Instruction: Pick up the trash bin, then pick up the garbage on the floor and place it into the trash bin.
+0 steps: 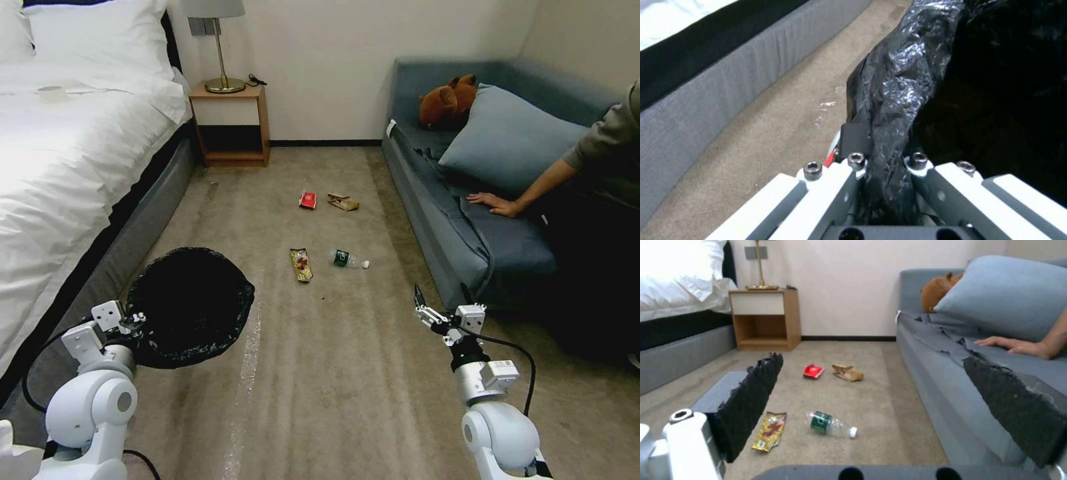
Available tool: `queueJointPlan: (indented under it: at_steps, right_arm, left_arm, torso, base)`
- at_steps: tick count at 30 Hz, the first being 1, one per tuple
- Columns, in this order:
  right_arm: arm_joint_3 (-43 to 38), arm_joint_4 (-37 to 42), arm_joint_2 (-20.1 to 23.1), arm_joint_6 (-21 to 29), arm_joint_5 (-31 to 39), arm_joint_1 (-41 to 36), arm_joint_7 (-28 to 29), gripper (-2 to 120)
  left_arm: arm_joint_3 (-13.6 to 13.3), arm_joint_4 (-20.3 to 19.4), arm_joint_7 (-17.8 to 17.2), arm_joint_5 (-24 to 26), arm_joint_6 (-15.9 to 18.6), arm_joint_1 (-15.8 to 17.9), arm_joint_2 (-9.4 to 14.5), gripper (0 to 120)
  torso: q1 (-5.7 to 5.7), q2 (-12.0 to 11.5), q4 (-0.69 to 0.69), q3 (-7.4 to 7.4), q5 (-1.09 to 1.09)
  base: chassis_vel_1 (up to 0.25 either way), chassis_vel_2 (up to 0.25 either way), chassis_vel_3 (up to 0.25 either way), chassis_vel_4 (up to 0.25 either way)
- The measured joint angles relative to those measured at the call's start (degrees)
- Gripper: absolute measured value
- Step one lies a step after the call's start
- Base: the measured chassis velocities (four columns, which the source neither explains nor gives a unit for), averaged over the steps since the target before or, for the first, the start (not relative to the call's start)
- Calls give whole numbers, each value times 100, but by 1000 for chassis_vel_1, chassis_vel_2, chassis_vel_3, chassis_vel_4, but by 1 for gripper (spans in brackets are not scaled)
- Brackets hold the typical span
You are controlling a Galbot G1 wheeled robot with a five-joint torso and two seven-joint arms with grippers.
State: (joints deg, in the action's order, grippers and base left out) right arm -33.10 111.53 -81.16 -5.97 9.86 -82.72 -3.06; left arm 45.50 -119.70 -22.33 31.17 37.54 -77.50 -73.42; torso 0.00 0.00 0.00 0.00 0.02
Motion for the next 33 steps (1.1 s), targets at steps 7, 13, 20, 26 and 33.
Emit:
queueJointPlan:
  at_steps: [7, 13, 20, 26, 33]
  right_arm:
    - [11, 6, 1, 51, 4, 12, 34, 100]
    - [8, -14, -6, 78, -32, 24, 26, 100]
    - [-30, -49, -7, 77, -61, 41, 1, 100]
    - [-45, -63, -7, 54, -59, 49, -31, 100]
    - [-48, -71, -6, 36, 15, 52, -53, 100]
  left_arm:
    - [3, -65, 80, -60, 20, -66, -22, 1]
    - [9, -132, 182, -71, 1, -123, -74, 1]
    - [30, -163, 186, -6, -56, -80, -149, 1]
    - [43, -109, 63, 87, -64, -6, -206, 1]
    - [49, -75, -12, 183, -66, 15, -267, 1]
  torso:
    - [0, 0, -1, 0, -1]
    - [0, 0, 0, 0, -1]
    - [0, 0, 0, 0, -1]
    - [0, 0, -1, 0, -3]
    - [0, 0, 0, 0, -2]
  base:
    - [0, 0, 0, 0]
    - [0, 0, 0, 0]
    - [0, 0, 0, 0]
    - [0, 0, 0, 0]
    - [0, 0, 0, 0]
